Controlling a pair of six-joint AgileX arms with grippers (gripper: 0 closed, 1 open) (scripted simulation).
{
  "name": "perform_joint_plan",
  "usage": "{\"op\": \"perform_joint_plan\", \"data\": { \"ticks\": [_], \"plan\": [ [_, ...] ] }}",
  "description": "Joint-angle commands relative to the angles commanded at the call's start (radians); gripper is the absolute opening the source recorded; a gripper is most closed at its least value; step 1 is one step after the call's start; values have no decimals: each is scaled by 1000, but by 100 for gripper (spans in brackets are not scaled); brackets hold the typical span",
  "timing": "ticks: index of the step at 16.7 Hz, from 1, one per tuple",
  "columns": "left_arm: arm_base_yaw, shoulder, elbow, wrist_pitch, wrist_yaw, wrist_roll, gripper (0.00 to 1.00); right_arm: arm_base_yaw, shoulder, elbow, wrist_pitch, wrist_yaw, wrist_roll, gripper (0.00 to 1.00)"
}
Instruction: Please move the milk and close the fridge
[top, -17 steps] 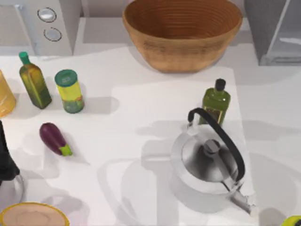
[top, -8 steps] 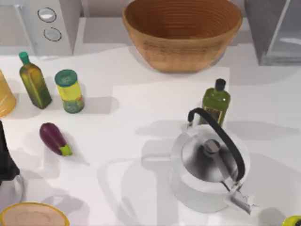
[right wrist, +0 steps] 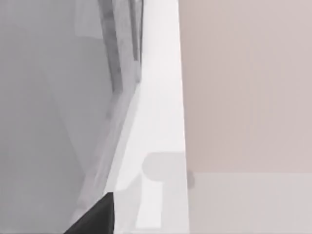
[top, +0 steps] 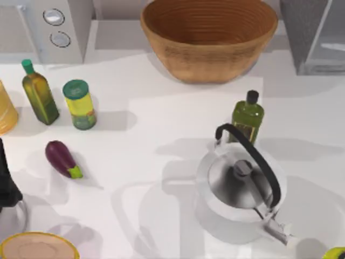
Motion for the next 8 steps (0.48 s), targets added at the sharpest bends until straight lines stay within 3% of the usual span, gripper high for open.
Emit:
{"op": "perform_joint_plan", "data": {
  "ticks": [4, 8],
  "plan": [
    [0, 0, 0, 0, 0, 0, 100, 76, -25, -40, 51, 107, 99, 100],
    [0, 0, 0, 0, 0, 0, 100, 269, -70, -101, 125, 284, 252, 100]
  ]
}}
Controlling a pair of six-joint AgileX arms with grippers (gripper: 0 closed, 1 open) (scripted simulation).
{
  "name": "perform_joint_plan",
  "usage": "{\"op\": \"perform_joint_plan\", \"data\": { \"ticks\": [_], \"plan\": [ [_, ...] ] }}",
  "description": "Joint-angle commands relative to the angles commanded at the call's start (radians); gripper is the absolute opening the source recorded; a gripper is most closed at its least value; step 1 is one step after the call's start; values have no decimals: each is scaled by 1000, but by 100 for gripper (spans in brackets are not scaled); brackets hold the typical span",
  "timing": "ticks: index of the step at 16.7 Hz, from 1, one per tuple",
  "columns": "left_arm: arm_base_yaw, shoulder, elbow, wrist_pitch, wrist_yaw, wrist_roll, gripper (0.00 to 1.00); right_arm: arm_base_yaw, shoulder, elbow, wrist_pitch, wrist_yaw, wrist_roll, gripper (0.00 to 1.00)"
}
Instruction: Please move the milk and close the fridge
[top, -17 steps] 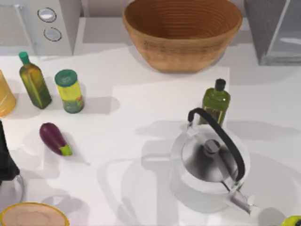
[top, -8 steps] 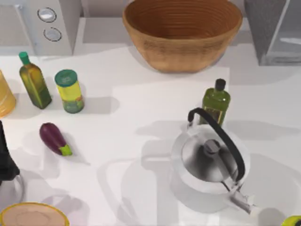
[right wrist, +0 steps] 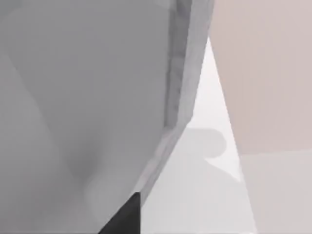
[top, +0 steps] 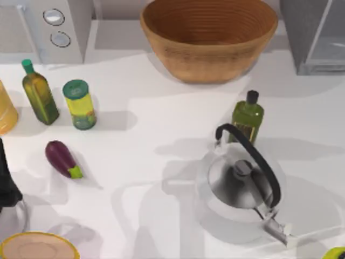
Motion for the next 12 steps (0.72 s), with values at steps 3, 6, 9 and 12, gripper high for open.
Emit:
{"op": "perform_joint_plan", "data": {
  "ticks": [3, 6, 9, 12],
  "plan": [
    [0, 0, 0, 0, 0, 0, 100, 238, -27, -43, 44, 85, 61, 100],
    [0, 0, 0, 0, 0, 0, 100, 467, -53, -88, 94, 221, 164, 100],
    [0, 0, 0, 0, 0, 0, 100, 605, -95, -145, 154, 371, 295, 100],
    [0, 0, 0, 0, 0, 0, 100, 651, -130, -183, 200, 441, 367, 100]
  ]
}}
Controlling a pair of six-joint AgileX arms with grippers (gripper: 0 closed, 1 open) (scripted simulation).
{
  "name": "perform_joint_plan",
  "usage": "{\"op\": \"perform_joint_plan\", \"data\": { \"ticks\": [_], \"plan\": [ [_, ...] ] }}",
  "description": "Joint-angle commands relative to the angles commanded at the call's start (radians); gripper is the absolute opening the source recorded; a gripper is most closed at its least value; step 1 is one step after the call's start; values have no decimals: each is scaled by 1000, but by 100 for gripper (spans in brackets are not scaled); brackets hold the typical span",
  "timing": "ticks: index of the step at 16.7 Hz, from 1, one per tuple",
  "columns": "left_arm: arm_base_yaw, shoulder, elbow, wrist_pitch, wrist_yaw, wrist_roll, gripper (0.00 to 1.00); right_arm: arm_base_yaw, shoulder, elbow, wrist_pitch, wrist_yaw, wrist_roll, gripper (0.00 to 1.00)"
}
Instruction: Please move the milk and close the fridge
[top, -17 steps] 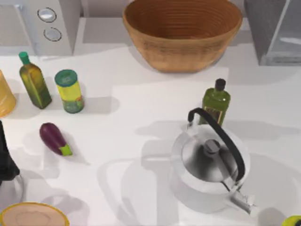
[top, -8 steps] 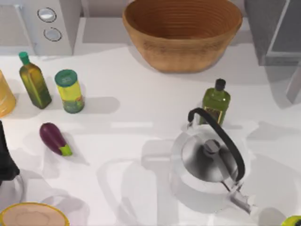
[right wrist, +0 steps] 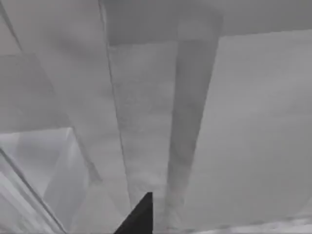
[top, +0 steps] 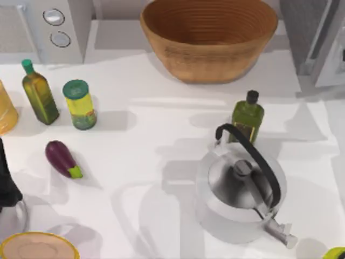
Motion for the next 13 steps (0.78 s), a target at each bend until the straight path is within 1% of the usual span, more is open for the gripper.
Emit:
{"op": "perform_joint_plan", "data": {
  "ticks": [6, 13],
  "plan": [
    [0, 0, 0, 0, 0, 0, 100, -15, 17, 10, -4, 8, 2, 100],
    [0, 0, 0, 0, 0, 0, 100, -14, 193, 221, -47, 11, 1, 100]
  ]
}}
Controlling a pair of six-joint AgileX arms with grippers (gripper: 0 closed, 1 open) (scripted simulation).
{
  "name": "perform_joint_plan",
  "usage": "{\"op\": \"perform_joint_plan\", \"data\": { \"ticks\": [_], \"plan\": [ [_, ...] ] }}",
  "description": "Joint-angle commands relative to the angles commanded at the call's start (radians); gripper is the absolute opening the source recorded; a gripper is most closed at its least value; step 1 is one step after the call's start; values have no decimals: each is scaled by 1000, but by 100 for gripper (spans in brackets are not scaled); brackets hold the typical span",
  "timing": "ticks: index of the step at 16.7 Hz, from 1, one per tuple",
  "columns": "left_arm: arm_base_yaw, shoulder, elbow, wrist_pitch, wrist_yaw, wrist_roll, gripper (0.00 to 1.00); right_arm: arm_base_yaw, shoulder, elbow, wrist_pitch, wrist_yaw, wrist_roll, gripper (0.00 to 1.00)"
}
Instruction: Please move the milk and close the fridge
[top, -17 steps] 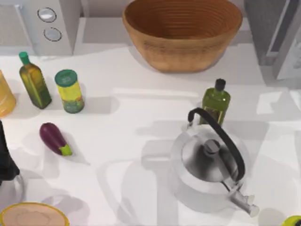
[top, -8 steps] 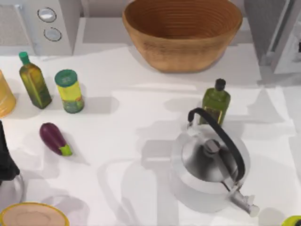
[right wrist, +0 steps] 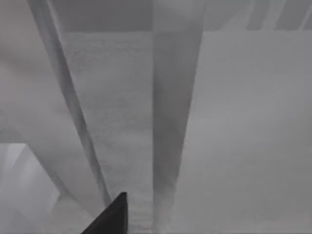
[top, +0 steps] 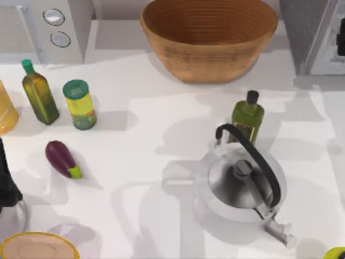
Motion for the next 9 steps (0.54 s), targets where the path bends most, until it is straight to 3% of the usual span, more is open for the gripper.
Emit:
{"op": "perform_joint_plan", "data": {
  "ticks": [9],
  "plan": [
    [0, 0, 0, 0, 0, 0, 100, 1, 170, 226, -44, 2, 1, 100]
  ]
}}
